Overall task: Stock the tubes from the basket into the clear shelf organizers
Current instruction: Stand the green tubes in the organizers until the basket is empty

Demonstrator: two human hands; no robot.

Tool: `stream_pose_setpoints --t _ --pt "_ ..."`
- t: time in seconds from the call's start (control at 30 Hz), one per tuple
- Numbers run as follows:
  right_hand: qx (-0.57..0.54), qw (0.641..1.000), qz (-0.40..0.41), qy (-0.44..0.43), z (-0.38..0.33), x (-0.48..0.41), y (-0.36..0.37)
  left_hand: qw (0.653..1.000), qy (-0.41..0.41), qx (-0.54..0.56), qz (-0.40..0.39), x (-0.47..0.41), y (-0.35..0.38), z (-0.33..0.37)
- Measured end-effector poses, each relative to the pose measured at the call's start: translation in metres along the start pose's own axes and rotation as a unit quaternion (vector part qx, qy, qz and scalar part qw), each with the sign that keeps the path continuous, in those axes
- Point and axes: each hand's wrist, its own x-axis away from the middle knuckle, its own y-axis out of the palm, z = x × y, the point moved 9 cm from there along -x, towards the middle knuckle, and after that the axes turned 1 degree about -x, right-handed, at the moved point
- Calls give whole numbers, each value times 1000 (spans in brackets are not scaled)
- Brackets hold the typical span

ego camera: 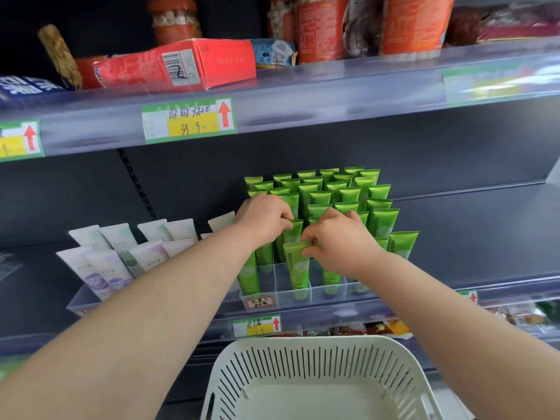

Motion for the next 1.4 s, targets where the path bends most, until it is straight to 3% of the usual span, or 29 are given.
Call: stream_pose_setpoints --t 0.17,0.27,0.4,0.47,0.7,0.87,1.07,1.4 --pt "-60 998 -6 9 7 3 -3 999 8 -30 -14 -3 2 4" --pt "-85 996 32 21 14 3 -16 999 -6 -18 -42 -6 3 1" --pt "-78 995 53 25 23 1 -23 998 -31 57 23 -11 -15 -5" --pt "-68 996 60 22 26 1 -24 998 -46 30 44 -13 -20 -9" --pt "-67 994 76 43 38 0 -19 994 -108 -29 -8 -25 -5 -17" --pt "-81 993 70 52 48 3 -18 996 -83 -23 25 -38 -9 -5" --pt "-78 993 69 53 50 1 -18 997 -68 -39 -9 -43 0 3" --pt "-90 992 76 41 23 -8 -24 997 -46 60 28 -27 -26 -24"
